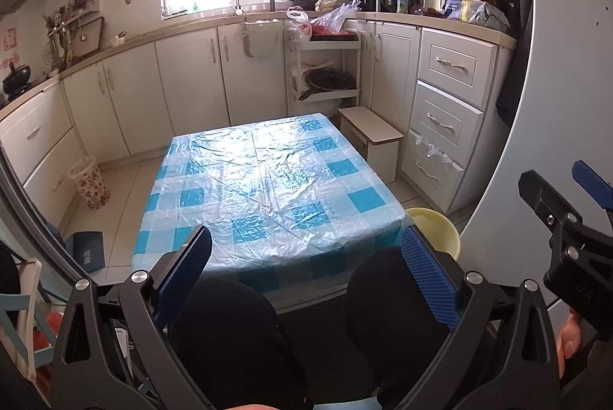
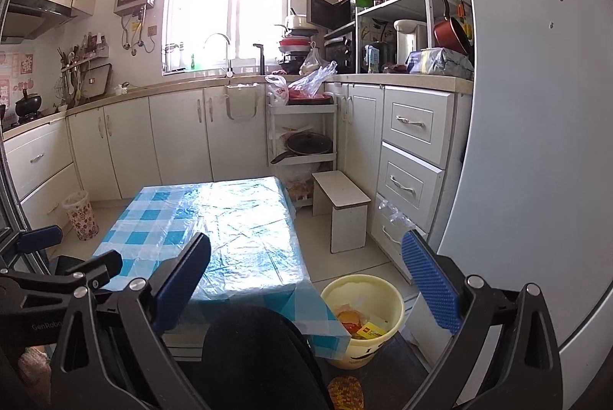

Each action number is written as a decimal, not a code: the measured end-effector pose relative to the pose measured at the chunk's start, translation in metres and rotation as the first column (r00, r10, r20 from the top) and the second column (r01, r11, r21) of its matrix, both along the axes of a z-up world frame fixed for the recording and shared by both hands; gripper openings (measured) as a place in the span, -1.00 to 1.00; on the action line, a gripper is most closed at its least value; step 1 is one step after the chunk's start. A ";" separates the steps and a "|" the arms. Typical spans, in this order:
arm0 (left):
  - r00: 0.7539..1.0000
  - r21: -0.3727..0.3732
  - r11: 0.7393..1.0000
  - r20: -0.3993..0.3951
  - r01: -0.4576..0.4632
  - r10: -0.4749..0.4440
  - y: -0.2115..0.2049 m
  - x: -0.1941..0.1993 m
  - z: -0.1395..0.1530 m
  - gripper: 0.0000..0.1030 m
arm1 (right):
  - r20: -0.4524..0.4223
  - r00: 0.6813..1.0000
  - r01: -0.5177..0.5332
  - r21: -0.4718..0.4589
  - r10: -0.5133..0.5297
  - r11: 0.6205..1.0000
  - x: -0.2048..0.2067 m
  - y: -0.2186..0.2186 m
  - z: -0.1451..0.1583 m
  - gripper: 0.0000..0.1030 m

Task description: Collect trash

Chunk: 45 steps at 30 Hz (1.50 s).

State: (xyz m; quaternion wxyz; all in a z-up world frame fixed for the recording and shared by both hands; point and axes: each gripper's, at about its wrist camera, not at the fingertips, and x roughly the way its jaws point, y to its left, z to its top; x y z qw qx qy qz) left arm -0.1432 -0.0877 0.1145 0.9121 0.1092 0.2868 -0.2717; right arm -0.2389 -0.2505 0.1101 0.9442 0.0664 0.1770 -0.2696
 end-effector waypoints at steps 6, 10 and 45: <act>0.999 0.021 0.999 -0.003 -0.048 0.048 0.006 0.013 -0.007 0.85 | 0.043 0.998 -0.052 0.027 0.051 0.998 0.030 -0.004 0.008 0.86; 0.997 0.032 0.998 -0.040 -0.063 0.064 0.004 0.025 -0.015 0.85 | 0.080 0.994 -0.076 0.020 0.074 0.997 0.039 -0.001 0.013 0.86; 0.979 0.132 0.982 -0.131 -0.138 0.156 -0.012 0.053 -0.064 0.85 | 0.055 0.995 -0.093 0.083 0.089 0.992 0.050 -0.012 -0.015 0.86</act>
